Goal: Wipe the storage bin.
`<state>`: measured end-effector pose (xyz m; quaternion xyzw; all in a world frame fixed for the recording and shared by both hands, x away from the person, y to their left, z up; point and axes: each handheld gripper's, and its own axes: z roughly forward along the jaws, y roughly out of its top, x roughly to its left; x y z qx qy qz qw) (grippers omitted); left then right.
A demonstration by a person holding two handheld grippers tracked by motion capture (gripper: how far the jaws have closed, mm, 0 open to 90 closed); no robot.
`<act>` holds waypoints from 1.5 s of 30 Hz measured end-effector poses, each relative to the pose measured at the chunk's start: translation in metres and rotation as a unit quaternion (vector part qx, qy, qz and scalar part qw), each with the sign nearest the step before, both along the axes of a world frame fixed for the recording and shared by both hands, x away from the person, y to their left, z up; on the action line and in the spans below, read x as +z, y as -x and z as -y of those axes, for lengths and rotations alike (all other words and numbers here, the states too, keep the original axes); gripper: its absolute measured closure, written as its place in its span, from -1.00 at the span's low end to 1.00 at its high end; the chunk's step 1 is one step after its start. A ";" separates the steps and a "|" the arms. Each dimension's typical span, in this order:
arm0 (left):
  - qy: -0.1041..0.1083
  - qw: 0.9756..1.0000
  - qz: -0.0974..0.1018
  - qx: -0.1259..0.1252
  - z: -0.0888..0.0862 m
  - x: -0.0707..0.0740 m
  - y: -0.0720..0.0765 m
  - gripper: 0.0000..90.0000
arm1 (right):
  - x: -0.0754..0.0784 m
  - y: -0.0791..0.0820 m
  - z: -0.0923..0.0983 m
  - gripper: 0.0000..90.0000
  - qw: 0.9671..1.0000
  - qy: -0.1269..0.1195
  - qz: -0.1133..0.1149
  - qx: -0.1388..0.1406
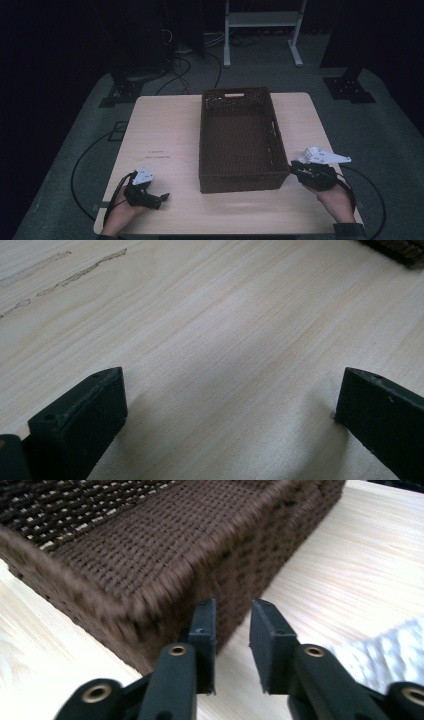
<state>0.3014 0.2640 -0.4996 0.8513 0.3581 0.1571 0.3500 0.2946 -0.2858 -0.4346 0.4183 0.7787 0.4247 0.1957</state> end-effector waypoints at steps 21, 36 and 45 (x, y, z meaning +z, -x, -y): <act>0.002 1.000 0.002 0.000 0.000 -0.001 0.000 -1.00 | -0.054 0.029 0.005 -0.84 0.998 0.043 -0.050 0.017; 0.003 1.000 0.003 0.000 0.000 -0.001 0.001 -1.00 | -0.070 0.023 -0.003 -0.95 0.995 0.069 -0.059 0.037; 0.004 1.000 0.003 0.000 0.000 -0.001 0.001 -1.00 | -0.070 0.023 -0.002 -0.95 0.995 0.070 -0.058 0.038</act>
